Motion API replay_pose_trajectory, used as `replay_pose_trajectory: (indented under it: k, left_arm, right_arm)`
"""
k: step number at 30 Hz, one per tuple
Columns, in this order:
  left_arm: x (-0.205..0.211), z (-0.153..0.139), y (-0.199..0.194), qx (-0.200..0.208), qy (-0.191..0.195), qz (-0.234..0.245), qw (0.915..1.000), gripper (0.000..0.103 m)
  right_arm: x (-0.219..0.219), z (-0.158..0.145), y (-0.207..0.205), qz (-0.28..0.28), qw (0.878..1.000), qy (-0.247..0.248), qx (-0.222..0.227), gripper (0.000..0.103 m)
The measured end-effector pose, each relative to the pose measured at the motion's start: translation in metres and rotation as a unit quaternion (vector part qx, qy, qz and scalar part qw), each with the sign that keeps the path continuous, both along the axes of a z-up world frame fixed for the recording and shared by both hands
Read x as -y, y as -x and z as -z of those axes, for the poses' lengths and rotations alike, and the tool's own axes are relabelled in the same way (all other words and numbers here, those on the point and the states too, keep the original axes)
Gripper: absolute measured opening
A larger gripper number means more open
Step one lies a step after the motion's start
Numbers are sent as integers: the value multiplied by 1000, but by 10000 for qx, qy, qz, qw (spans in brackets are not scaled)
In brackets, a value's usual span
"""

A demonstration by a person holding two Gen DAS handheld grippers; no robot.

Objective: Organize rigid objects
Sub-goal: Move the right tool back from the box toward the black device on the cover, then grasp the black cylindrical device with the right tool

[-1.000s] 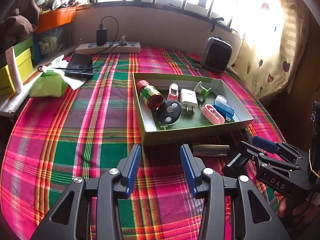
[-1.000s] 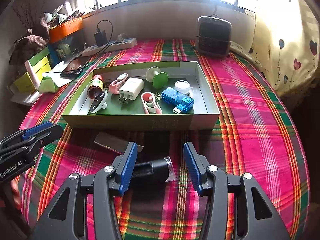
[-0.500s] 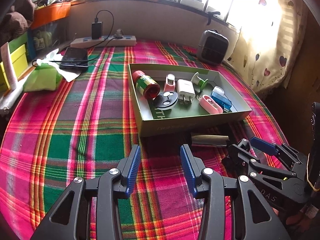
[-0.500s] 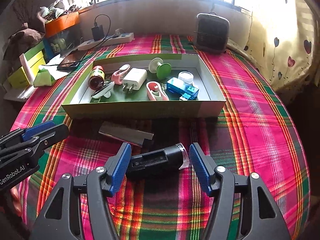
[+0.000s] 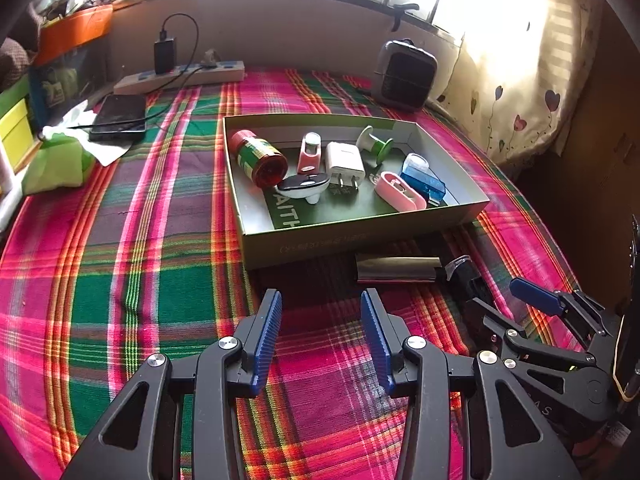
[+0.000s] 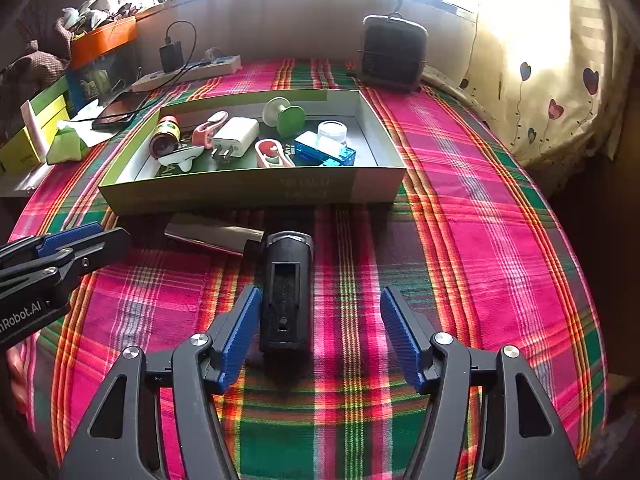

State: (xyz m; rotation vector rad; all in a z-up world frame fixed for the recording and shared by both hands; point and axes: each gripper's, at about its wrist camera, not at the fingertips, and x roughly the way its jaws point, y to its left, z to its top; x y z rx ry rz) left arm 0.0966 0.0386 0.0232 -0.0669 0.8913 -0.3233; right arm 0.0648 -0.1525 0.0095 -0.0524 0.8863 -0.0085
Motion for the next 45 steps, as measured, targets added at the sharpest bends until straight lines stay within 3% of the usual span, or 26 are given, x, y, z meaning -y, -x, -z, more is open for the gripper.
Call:
replay_pose_trajectory:
  k: [9, 17, 26, 45]
  left_arm:
    - [13, 2, -11, -104, -108, 231, 9996, 41]
    - [24, 7, -19, -245, -116, 396, 9988, 41]
    - [42, 9, -26, -276, -150, 639, 9975, 41]
    - [81, 12, -5, -369, -65, 1189, 9922, 41]
  right_arm:
    - [0, 9, -8, -243, 9995, -169, -129, 63]
    - [11, 9, -11, -126, 9993, -302, -153, 62]
    - [26, 7, -10, -102, 9994, -317, -64, 29]
    - [53, 7, -7, 29, 9992, -410, 7, 29]
